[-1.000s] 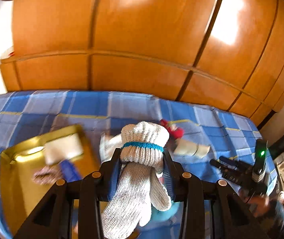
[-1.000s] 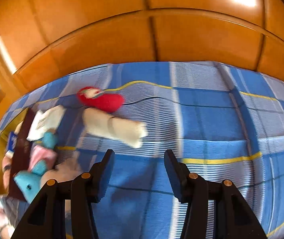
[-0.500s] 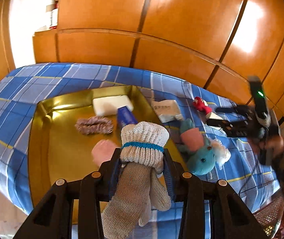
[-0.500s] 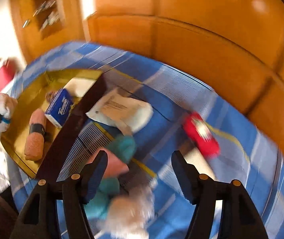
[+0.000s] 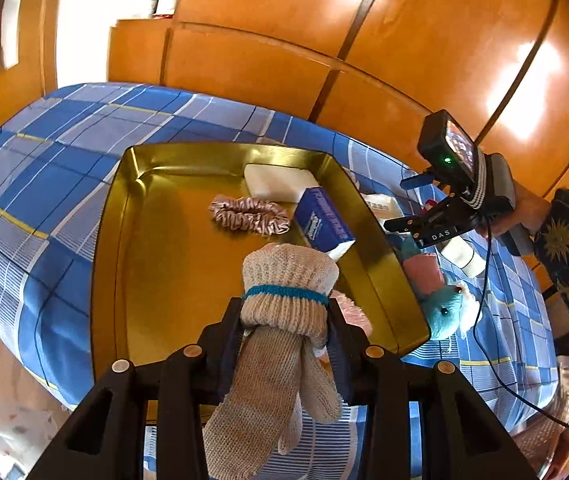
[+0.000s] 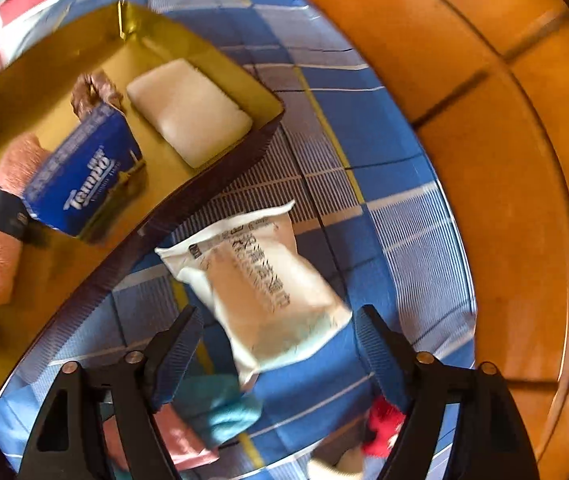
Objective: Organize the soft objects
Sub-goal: 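Drop the glove into the tray with the left tool while the right tool reaches the wipes pack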
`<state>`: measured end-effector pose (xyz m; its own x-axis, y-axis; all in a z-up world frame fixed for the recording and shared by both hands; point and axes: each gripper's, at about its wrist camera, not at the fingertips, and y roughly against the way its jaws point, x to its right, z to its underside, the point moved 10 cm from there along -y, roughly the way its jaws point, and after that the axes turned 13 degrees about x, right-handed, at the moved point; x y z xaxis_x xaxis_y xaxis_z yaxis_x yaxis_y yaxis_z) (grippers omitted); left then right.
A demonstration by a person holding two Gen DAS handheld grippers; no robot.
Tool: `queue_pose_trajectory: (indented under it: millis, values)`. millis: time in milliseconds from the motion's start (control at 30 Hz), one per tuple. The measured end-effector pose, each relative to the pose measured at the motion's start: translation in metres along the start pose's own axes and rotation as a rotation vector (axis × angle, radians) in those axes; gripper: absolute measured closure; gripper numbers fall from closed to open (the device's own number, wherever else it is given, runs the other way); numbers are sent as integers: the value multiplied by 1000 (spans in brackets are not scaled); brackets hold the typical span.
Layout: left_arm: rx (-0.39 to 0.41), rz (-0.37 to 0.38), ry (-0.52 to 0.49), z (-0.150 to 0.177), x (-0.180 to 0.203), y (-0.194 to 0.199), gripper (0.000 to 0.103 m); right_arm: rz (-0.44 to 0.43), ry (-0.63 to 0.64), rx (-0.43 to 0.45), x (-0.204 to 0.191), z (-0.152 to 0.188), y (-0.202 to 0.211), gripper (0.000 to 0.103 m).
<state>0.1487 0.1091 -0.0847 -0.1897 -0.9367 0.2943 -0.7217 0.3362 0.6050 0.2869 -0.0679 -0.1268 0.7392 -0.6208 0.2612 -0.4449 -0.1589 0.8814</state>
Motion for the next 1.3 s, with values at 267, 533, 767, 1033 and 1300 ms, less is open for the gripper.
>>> queue_pose_trajectory:
  millis: [267,533,767,1033,1300]
  values:
    - [-8,3,31,2,-7,-1,63,-35,100,-90,-7,-6,-30,19]
    - [-18,5,35,3,-5,-5,63,-79,-120,-67,20,5,-36,22]
    - [-22,7,37,5,2,-8,63,-11,-348,-20,37,44,-19,35]
    - [-10,-38,95,-2,-11,-5,63,38,-520,56,25,81,5,34]
    - [-3,-127,73,-31,-36,-14,63,86,-579,84,12,85,14,34]
